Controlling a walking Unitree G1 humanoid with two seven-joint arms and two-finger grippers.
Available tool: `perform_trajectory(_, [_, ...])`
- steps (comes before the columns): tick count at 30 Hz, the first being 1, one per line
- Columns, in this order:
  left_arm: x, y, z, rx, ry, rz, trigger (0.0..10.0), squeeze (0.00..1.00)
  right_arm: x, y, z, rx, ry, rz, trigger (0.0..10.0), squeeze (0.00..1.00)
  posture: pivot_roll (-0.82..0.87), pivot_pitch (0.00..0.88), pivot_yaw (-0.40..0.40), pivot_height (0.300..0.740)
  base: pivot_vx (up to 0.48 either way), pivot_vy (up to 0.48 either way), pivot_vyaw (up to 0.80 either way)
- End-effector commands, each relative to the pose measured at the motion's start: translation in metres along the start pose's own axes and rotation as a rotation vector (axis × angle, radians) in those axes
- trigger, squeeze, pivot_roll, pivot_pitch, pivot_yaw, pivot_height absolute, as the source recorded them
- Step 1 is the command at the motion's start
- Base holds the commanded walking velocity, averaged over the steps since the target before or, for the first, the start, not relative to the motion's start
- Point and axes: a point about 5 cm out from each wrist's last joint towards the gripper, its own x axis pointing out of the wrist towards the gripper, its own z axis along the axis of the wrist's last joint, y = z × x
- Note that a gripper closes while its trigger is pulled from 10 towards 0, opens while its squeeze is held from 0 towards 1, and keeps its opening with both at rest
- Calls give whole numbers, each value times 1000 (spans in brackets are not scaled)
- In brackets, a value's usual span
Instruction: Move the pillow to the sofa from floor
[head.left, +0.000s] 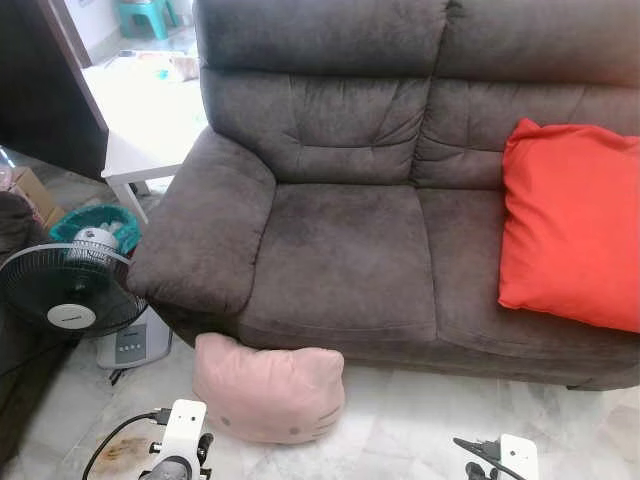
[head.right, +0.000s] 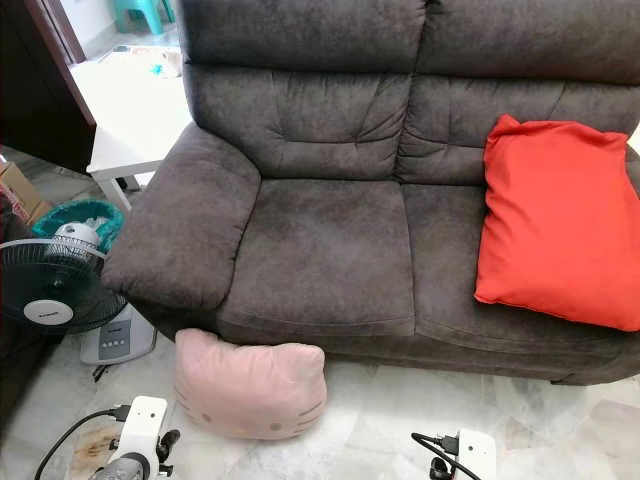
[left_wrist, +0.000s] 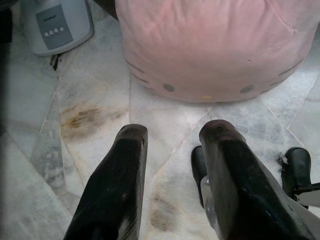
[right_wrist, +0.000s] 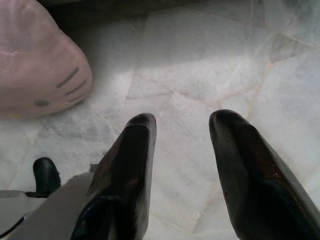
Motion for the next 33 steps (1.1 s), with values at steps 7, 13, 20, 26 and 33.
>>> perform_trajectory(7, [-1,0,-7,1,33,7,10000,0,8,31,10,-2,7,17,10000,0,113,83,-39,740,0,255,0])
perform_trajectory(13, [-2,1,-8,-1,37,10,10000,0,9,44,11,-7,9,29,10000,0,115,81,-39,740,0,374,0])
perform_trajectory(20, [-2,1,-8,-1,39,11,10000,0,7,35,6,-8,15,23,10000,0,117,79,-39,740,0,384,0])
perform_trajectory(26, [-2,2,-9,-1,39,12,10000,0,7,34,4,-10,18,25,10000,0,117,79,-39,740,0,382,0])
perform_trajectory(33, [-2,2,-10,-3,40,12,10000,0,6,33,4,-10,20,26,10000,0,119,79,-40,740,0,385,0])
